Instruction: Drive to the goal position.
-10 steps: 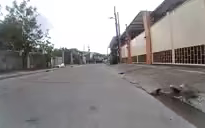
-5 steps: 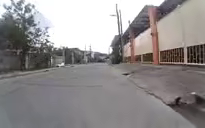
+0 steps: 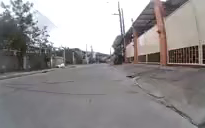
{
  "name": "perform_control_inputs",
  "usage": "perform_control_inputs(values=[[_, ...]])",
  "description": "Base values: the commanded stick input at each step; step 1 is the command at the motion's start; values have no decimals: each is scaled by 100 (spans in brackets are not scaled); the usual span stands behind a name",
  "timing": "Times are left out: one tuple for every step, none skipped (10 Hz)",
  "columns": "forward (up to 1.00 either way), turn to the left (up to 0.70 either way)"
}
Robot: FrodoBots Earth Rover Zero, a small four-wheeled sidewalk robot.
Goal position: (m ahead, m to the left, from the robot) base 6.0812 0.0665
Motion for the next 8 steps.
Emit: perform_control_inputs(values=[[100, 6], [100, 6], [100, 6], [100, 6], [100, 6], [100, 6], [100, 6], [100, 6]])
